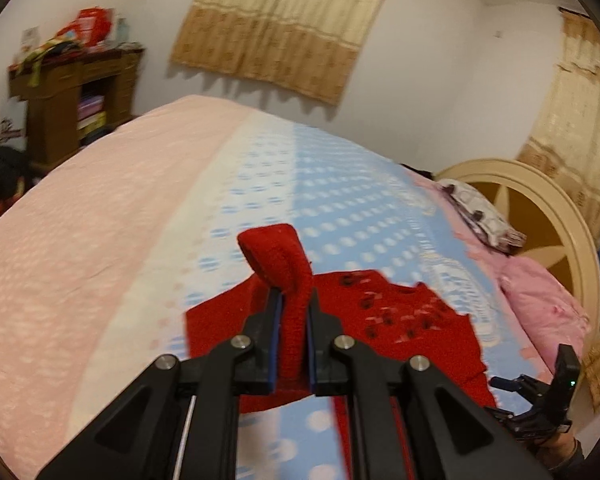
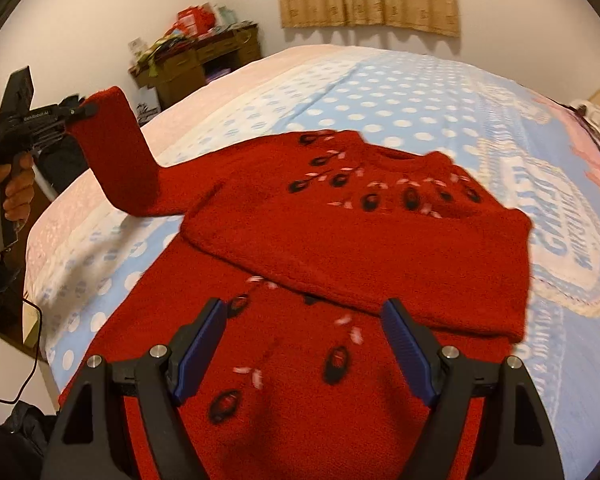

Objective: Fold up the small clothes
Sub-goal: 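Lift the held sleeve and carry it across the sweater body with the left tool, then release the sleeve onto the body and withdraw the left tool, then grasp the sweater hem with the left tool while the right tool grasps the hem beside it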

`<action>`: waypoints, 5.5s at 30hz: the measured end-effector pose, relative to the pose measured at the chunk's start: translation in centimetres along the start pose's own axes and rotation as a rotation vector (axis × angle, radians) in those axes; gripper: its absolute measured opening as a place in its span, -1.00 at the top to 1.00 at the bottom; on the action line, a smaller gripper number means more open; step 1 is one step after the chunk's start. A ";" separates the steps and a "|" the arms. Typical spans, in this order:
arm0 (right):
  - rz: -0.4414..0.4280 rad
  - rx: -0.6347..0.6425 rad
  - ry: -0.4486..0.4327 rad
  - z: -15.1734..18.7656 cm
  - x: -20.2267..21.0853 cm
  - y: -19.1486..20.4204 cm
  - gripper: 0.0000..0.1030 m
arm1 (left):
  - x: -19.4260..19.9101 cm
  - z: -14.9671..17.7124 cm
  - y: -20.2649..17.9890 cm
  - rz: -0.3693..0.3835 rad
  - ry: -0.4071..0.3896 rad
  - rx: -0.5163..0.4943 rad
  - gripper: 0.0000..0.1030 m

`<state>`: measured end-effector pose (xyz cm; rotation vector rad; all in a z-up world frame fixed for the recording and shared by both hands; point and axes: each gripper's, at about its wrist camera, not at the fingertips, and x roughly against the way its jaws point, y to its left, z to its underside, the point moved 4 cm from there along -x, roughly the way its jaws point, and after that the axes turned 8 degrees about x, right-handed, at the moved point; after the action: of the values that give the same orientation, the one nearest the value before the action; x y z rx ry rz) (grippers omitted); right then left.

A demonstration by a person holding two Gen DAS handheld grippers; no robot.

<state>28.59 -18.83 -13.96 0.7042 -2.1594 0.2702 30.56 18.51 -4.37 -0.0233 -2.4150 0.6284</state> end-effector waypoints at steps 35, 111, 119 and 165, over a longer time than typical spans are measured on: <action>-0.022 -0.388 -0.097 11.5 4.5 -11.6 -0.57 | -15.3 8.4 -29.4 0.259 0.277 -0.292 0.80; 0.124 -0.285 -0.007 14.8 11.8 -1.5 -0.95 | 5.7 23.5 -3.2 -0.009 0.210 -0.316 -0.61; 0.104 -0.321 -0.050 18.7 14.5 0.8 -0.93 | 6.9 27.1 -4.3 0.030 0.257 -0.321 -0.61; 0.000 -0.425 -0.272 18.6 18.4 -1.4 0.79 | 8.3 23.3 -5.1 0.284 0.223 -0.194 0.82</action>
<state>8.10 -34.98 -11.55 0.5166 -2.3645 -0.2971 10.96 5.36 -13.22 -0.4982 -2.2627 0.4830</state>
